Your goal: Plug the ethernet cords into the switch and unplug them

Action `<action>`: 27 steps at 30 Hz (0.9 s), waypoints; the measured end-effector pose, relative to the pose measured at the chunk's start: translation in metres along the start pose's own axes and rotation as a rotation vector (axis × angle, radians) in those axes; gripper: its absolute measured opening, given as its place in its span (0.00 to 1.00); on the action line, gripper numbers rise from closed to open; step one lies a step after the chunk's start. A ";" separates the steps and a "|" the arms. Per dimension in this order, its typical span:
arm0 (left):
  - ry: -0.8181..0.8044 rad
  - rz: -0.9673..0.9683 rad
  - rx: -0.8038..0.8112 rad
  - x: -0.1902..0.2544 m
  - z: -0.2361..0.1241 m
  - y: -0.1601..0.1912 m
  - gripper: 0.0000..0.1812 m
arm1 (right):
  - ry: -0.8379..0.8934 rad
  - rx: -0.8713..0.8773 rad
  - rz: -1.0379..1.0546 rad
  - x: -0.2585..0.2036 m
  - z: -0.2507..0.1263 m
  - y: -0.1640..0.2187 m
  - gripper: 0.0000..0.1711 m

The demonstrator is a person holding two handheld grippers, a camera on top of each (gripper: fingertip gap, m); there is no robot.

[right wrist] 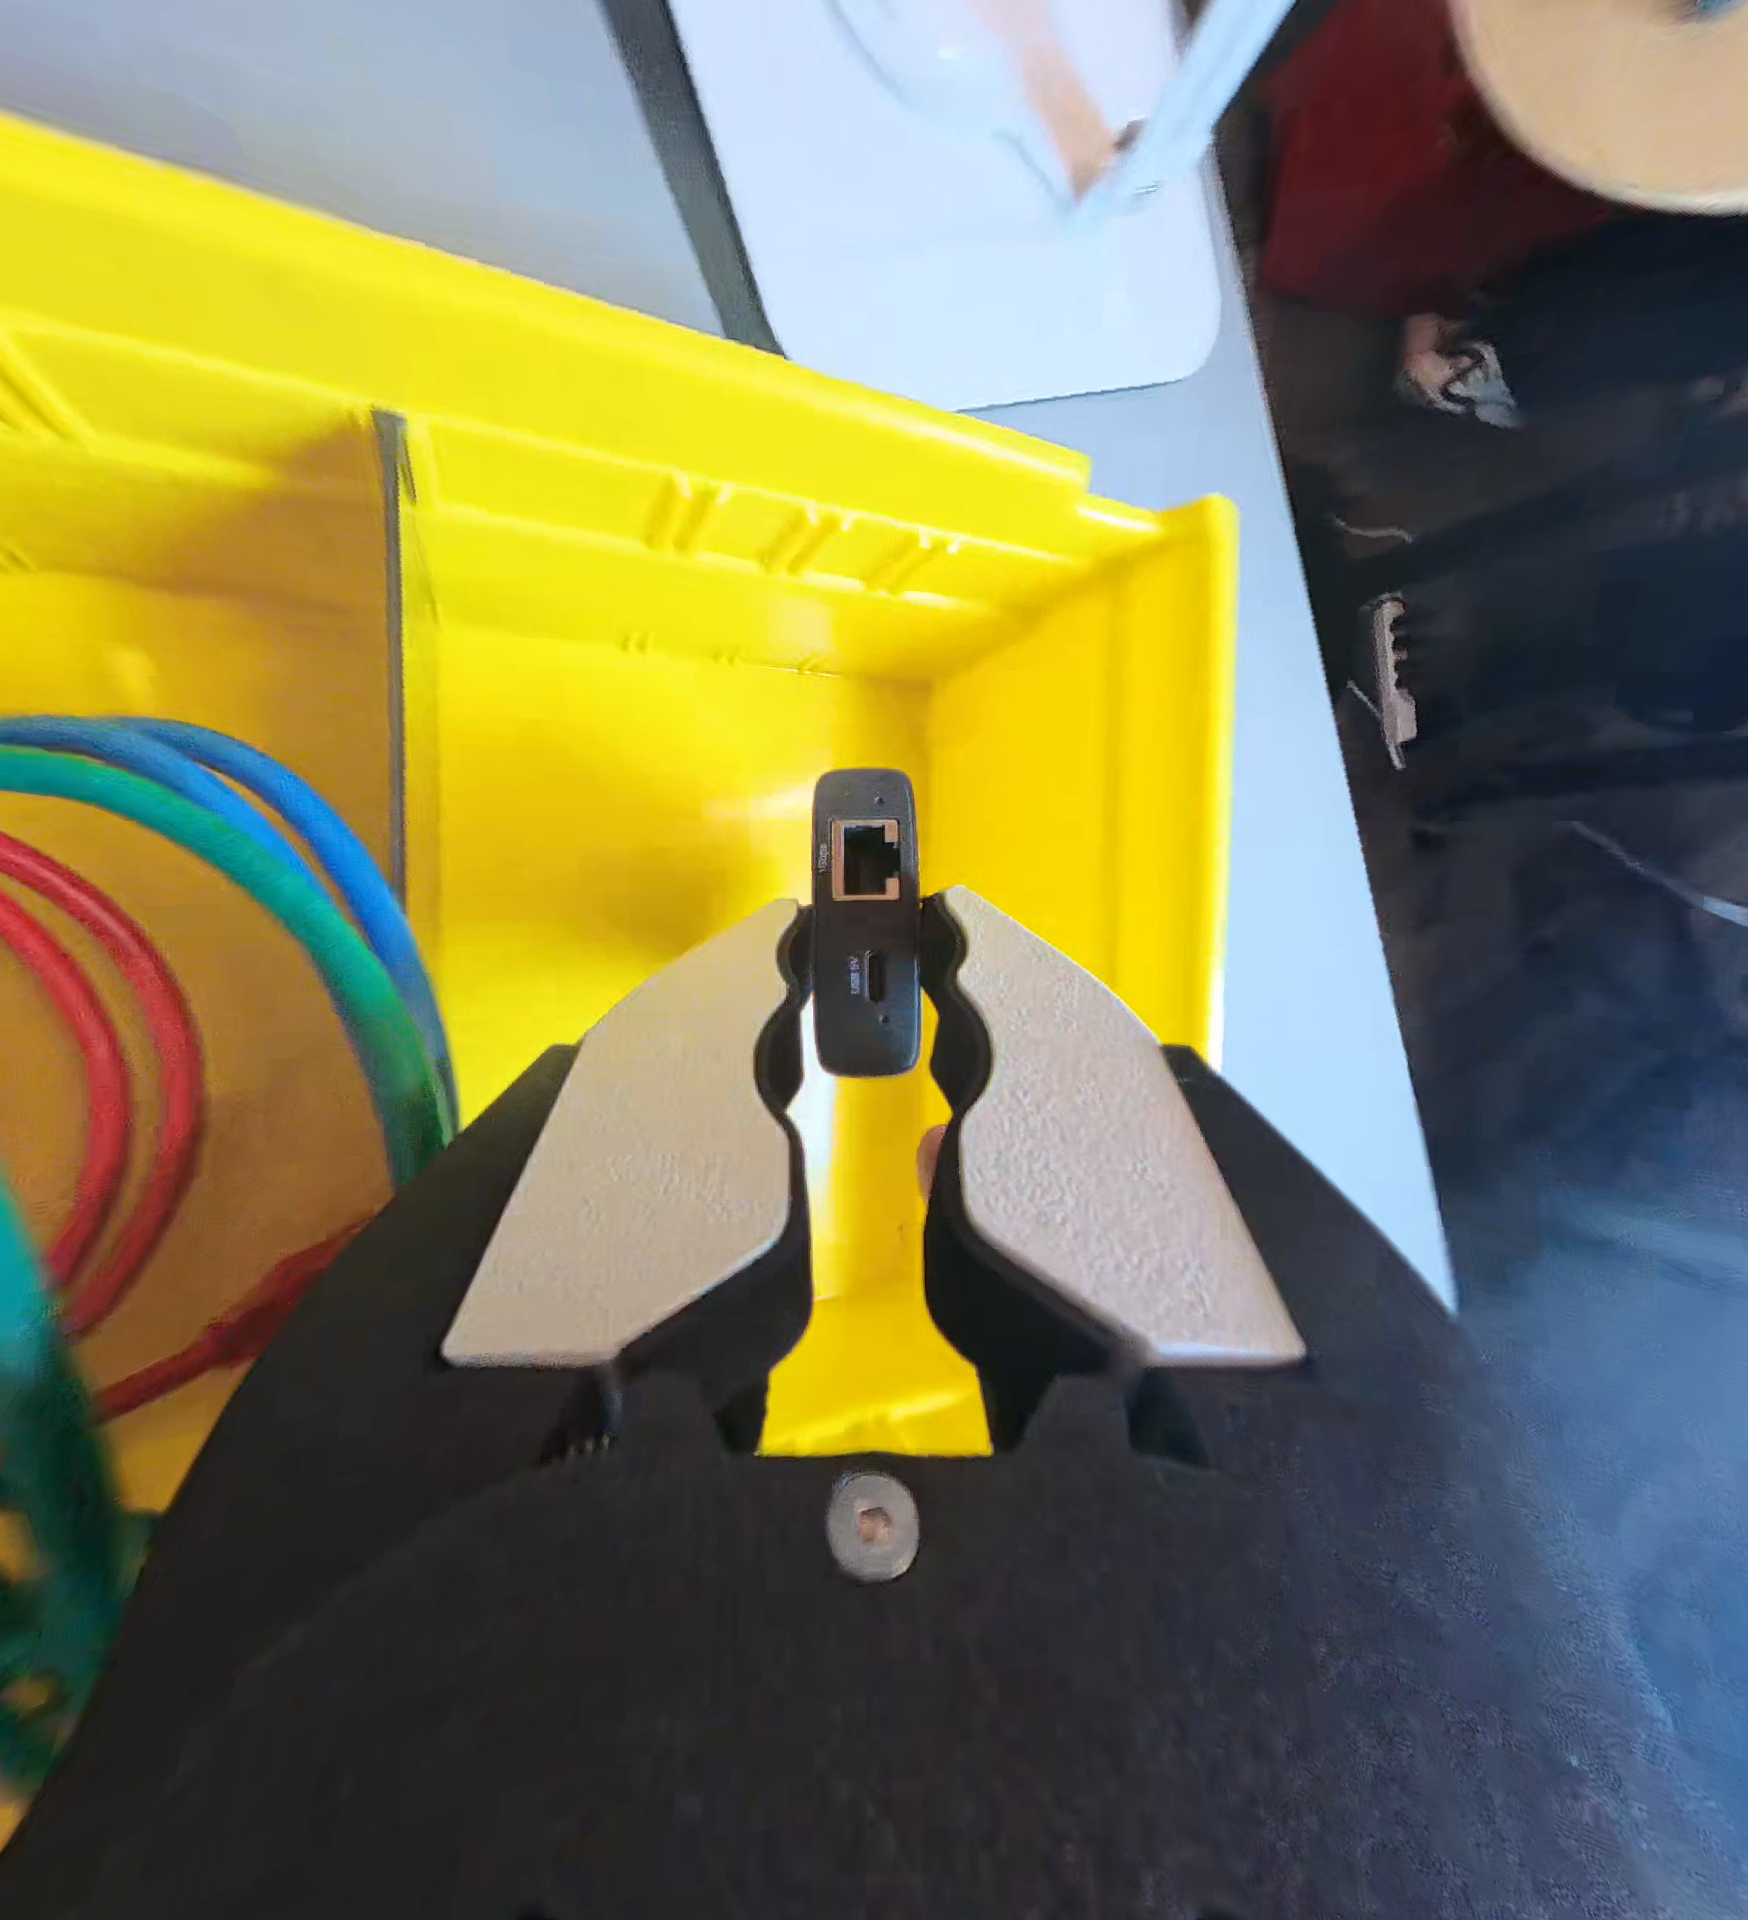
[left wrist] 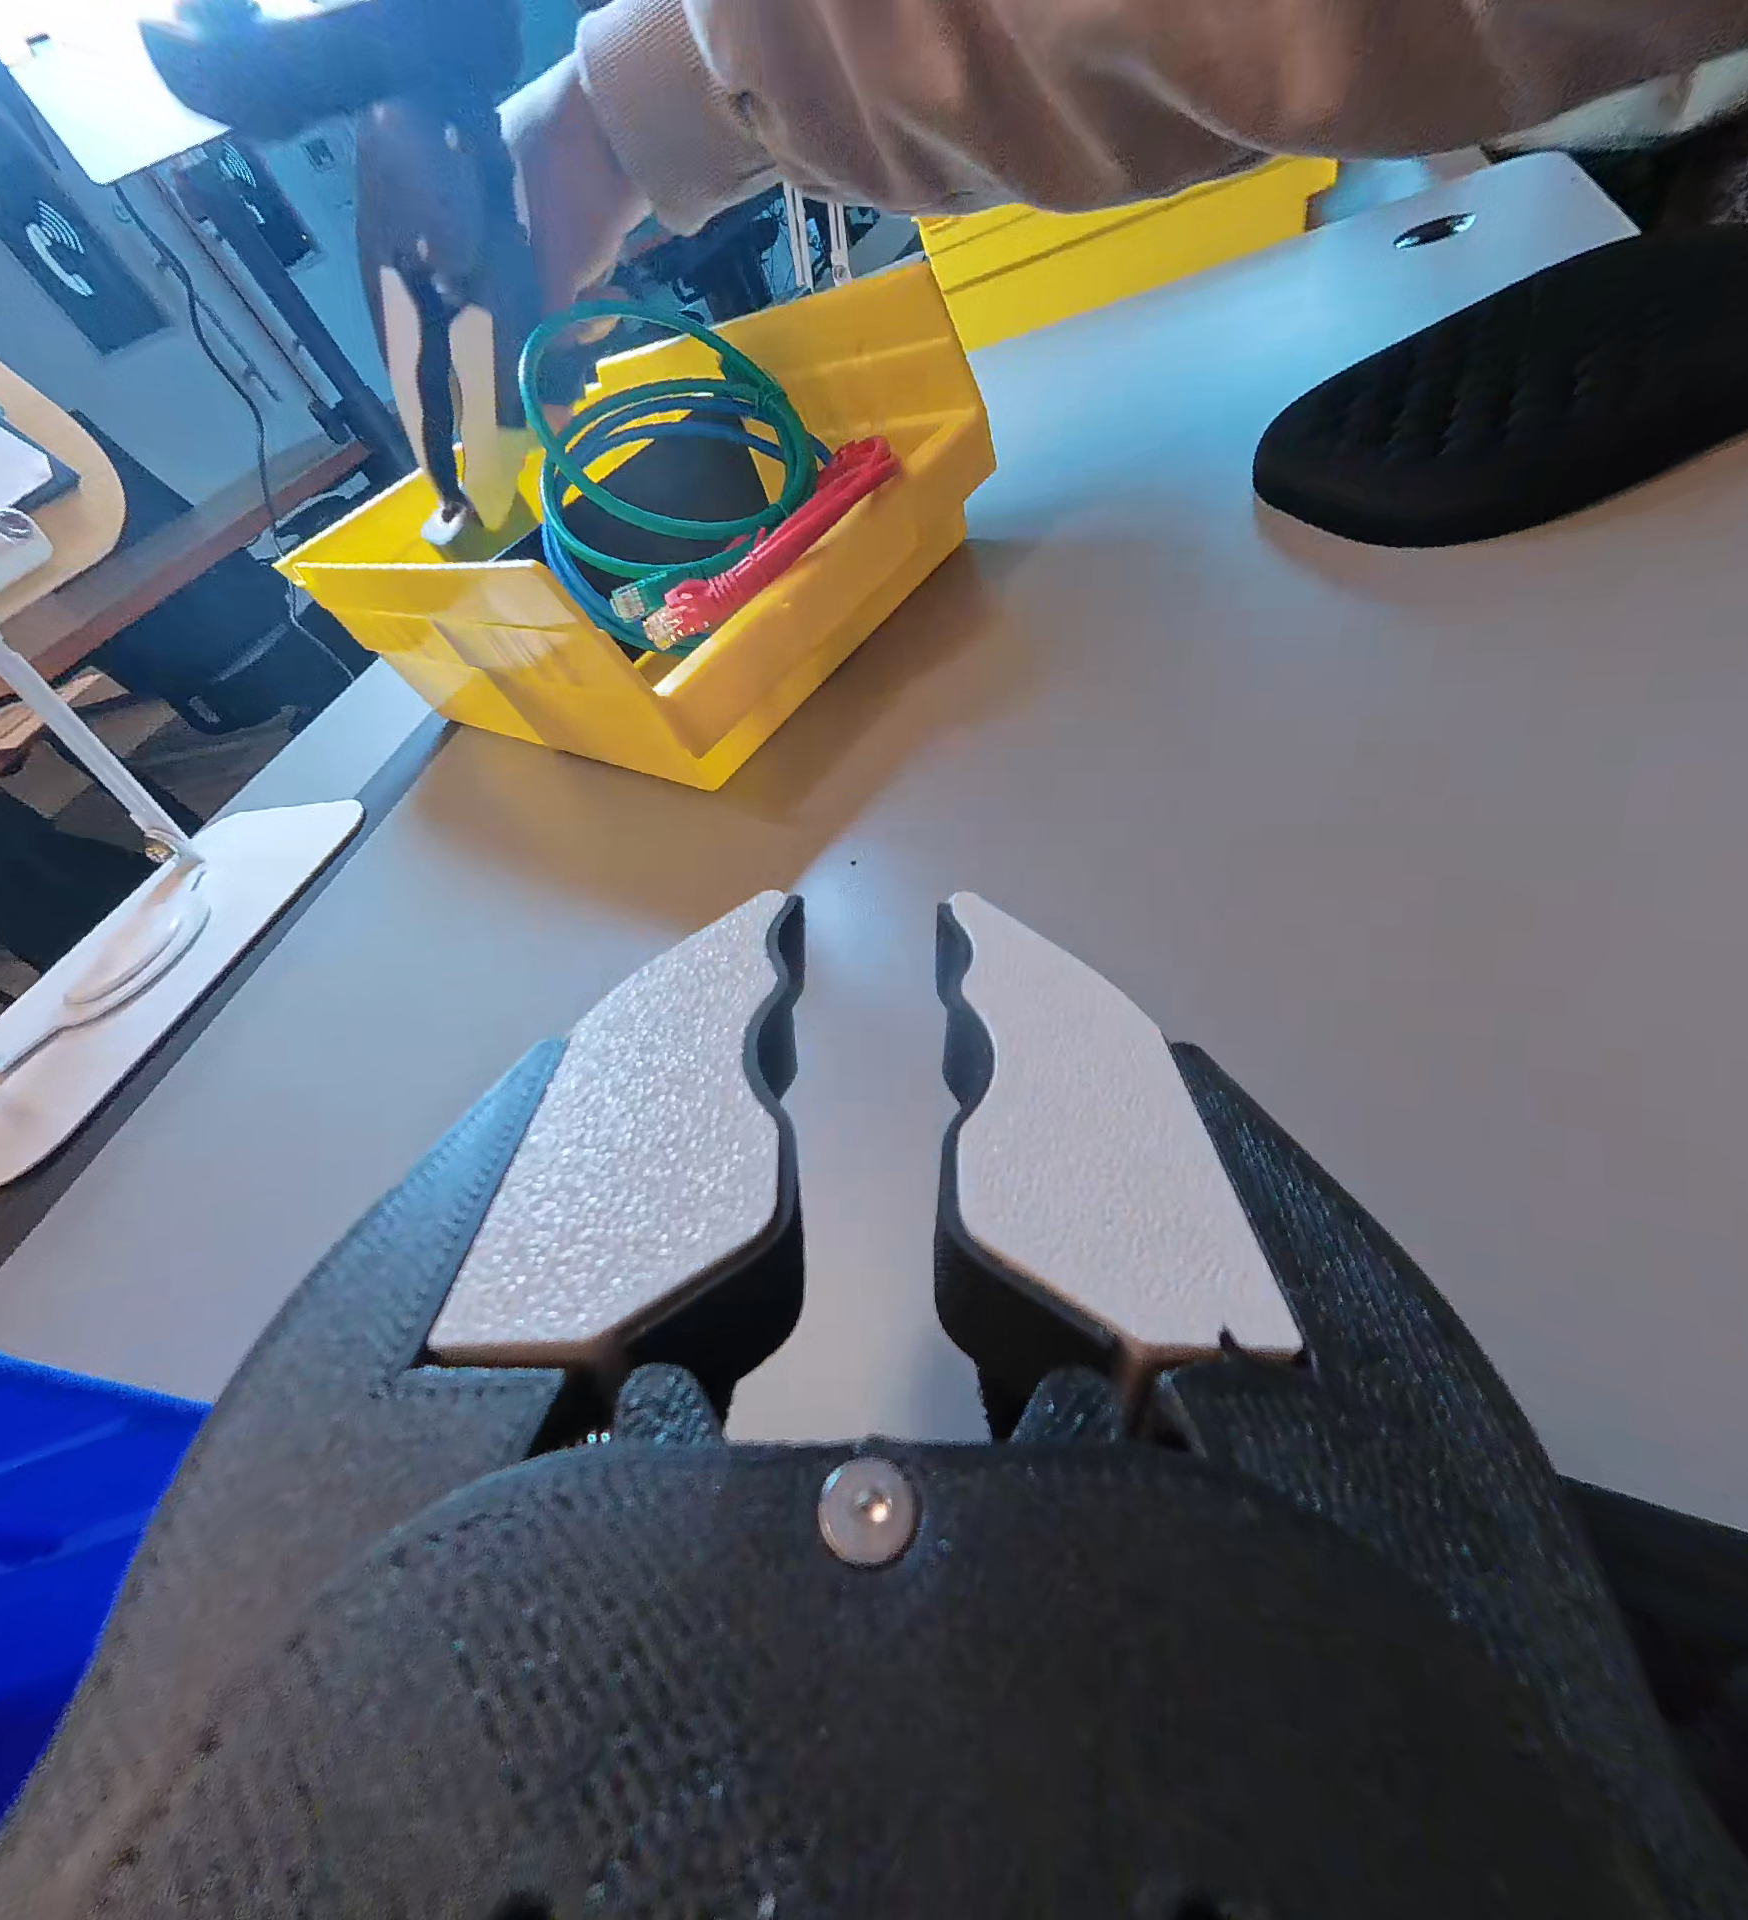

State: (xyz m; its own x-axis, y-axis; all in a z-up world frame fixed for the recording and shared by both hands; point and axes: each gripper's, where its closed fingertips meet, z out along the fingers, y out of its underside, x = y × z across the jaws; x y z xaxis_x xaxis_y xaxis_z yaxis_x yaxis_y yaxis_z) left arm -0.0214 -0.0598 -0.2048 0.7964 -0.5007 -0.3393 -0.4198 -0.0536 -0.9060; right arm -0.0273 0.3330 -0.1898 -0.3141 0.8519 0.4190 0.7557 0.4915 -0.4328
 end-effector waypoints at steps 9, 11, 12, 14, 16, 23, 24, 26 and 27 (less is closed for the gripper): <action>0.017 -0.042 0.005 -0.002 0.001 0.002 0.13 | -0.019 -0.179 -0.320 -0.005 0.037 0.027 0.13; 0.027 -0.044 0.001 -0.001 0.002 0.003 0.13 | -0.079 -0.247 -0.250 -0.008 0.029 0.041 0.16; 0.030 -0.041 -0.002 0.000 0.003 0.003 0.13 | -0.094 -0.281 -0.226 -0.008 0.024 0.048 0.19; 0.035 -0.035 -0.009 0.001 0.004 0.004 0.13 | -0.076 -0.293 -0.186 -0.002 0.010 0.051 0.23; 0.031 -0.026 -0.008 0.001 0.003 0.004 0.13 | -0.017 -0.239 -0.128 0.009 -0.011 0.044 0.22; 0.032 -0.056 0.013 0.001 -0.002 -0.004 0.12 | 0.207 0.376 0.113 -0.025 -0.136 -0.064 0.16; 0.034 -0.060 0.011 0.002 -0.003 -0.005 0.11 | 0.211 0.444 0.142 -0.048 -0.149 -0.077 0.16; 0.026 -0.052 0.008 -0.001 -0.006 -0.008 0.11 | 0.203 0.550 0.170 -0.103 -0.167 -0.100 0.16; 0.009 -0.037 0.003 -0.004 -0.008 -0.010 0.11 | 0.212 0.574 0.182 -0.129 -0.172 -0.106 0.15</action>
State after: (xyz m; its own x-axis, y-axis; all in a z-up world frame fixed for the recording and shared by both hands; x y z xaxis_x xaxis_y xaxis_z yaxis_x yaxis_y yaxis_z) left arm -0.0242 -0.0641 -0.1924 0.8075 -0.5061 -0.3030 -0.3887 -0.0702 -0.9187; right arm 0.0322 0.1405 -0.0608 -0.0447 0.9055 0.4219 0.3397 0.4110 -0.8460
